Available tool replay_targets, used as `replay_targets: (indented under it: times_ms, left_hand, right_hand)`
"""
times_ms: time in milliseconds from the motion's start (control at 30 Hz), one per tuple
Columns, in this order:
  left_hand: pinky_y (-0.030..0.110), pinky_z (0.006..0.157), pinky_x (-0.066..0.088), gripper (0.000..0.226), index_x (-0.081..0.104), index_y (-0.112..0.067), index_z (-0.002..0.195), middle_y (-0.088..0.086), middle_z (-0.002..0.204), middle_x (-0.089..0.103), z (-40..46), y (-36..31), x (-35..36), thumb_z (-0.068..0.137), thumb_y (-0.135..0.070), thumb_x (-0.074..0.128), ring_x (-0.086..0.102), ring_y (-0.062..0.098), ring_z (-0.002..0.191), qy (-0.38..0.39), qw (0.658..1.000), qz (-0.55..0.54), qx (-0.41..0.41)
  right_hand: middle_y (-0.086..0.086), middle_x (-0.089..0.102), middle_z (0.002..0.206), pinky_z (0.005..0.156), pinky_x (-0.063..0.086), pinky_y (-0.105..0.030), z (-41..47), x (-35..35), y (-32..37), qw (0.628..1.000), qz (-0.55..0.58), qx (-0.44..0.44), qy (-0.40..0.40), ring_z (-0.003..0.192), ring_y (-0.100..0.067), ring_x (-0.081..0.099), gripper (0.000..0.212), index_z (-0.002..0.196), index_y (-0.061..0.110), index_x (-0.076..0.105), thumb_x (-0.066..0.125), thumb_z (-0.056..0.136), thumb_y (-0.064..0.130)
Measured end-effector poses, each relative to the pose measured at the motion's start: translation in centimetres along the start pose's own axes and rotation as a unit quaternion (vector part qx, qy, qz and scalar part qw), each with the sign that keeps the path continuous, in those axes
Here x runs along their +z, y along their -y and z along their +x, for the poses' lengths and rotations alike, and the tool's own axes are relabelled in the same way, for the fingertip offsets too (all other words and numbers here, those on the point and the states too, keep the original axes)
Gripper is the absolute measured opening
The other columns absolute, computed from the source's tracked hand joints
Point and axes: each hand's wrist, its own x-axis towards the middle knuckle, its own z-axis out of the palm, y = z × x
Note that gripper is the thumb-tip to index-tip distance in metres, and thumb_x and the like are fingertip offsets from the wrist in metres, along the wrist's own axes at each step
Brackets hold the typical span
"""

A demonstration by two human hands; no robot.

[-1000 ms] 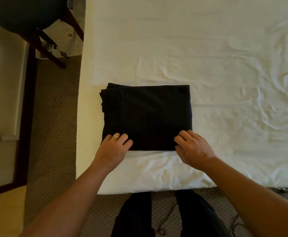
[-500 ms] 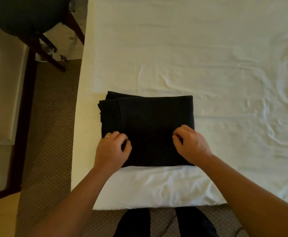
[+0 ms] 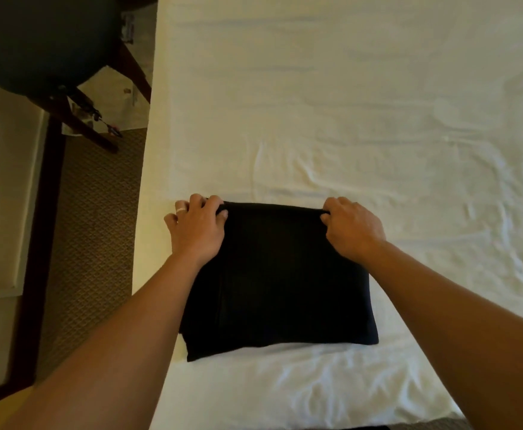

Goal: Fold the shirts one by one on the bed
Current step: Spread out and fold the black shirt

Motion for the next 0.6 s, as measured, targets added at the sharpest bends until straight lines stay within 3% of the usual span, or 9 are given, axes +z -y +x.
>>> replay_targets:
  times_ms: [67, 133, 200, 267, 333, 467, 600]
  left_hand:
    - [0.050, 0.108, 0.025, 0.036, 0.046, -0.032, 0.138, 0.002, 0.142, 0.040, 0.7, -0.8, 0.3, 0.102, -0.037, 0.042, 0.031, 0.032, 0.135, 0.025, 1.000, -0.003, -0.005]
    - [0.051, 0.111, 0.023, 0.054, 0.037, -0.032, 0.148, -0.001, 0.153, 0.035, 1.4, -1.3, 0.1, 0.095, -0.040, 0.046, 0.025, 0.028, 0.143, 0.036, 0.998, 0.027, 0.050]
    - [0.051, 0.113, 0.022, 0.066, 0.032, -0.033, 0.153, -0.003, 0.154, 0.039, 2.2, -1.9, -0.4, 0.091, -0.049, 0.050, 0.029, 0.026, 0.144, 0.098, 0.987, 0.054, 0.113]
    - [0.052, 0.113, 0.025, 0.072, 0.034, -0.034, 0.152, -0.002, 0.147, 0.045, 3.0, -2.3, -0.9, 0.088, -0.058, 0.054, 0.038, 0.026, 0.138, 0.170, 0.975, 0.066, 0.124]
    - [0.051, 0.109, 0.028, 0.072, 0.041, -0.036, 0.145, -0.003, 0.137, 0.051, 3.5, -2.6, -1.4, 0.081, -0.062, 0.061, 0.043, 0.026, 0.130, 0.212, 0.966, 0.088, 0.118]
    - [0.047, 0.097, 0.027, 0.058, 0.057, -0.032, 0.117, -0.008, 0.111, 0.063, 5.3, -3.8, -3.0, 0.072, -0.062, 0.076, 0.057, 0.022, 0.108, 0.299, 0.940, 0.140, 0.088]
    - [0.041, 0.087, 0.025, 0.049, 0.067, -0.029, 0.105, -0.005, 0.100, 0.064, 5.1, -4.9, -4.4, 0.069, -0.062, 0.078, 0.051, 0.020, 0.104, 0.305, 0.929, 0.181, 0.105]
  right_hand:
    - [-0.004, 0.052, 0.132, 0.092, 0.042, -0.040, 0.4, 0.4, -0.3, 0.996, -0.076, -0.035, 0.016, 0.118, -0.027, 0.048, 0.032, 0.131, 0.021, 0.050, 0.044, 0.101, 0.028]
    - [-0.002, 0.042, 0.147, 0.104, 0.034, -0.044, 1.1, 0.0, -0.7, 0.994, -0.088, -0.047, 0.044, 0.131, -0.028, 0.036, 0.052, 0.144, 0.025, 0.042, 0.049, 0.093, 0.032]
    - [-0.002, 0.044, 0.147, 0.107, 0.030, -0.046, 2.0, -0.4, -1.4, 0.992, -0.070, -0.054, 0.095, 0.132, -0.028, 0.037, 0.063, 0.149, 0.028, 0.036, 0.052, 0.089, 0.039]
    - [-0.001, 0.048, 0.142, 0.107, 0.029, -0.047, 2.8, -0.8, -1.8, 0.987, -0.061, -0.047, 0.139, 0.128, -0.027, 0.043, 0.065, 0.150, 0.031, 0.034, 0.054, 0.089, 0.045]
    - [0.001, 0.055, 0.132, 0.103, 0.028, -0.046, 3.3, -1.2, -1.8, 0.982, -0.062, -0.041, 0.175, 0.122, -0.025, 0.046, 0.061, 0.144, 0.032, 0.040, 0.057, 0.087, 0.048]
    - [0.003, 0.063, 0.093, 0.095, 0.027, -0.045, 4.2, -3.3, -0.3, 0.962, -0.071, -0.036, 0.262, 0.094, -0.021, 0.058, 0.032, 0.105, 0.022, 0.064, 0.065, 0.079, 0.042]
    - [0.000, 0.066, 0.084, 0.089, 0.029, -0.043, 4.1, -5.6, 1.1, 0.954, -0.089, -0.057, 0.280, 0.083, -0.020, 0.060, 0.032, 0.093, 0.014, 0.070, 0.072, 0.072, 0.039]
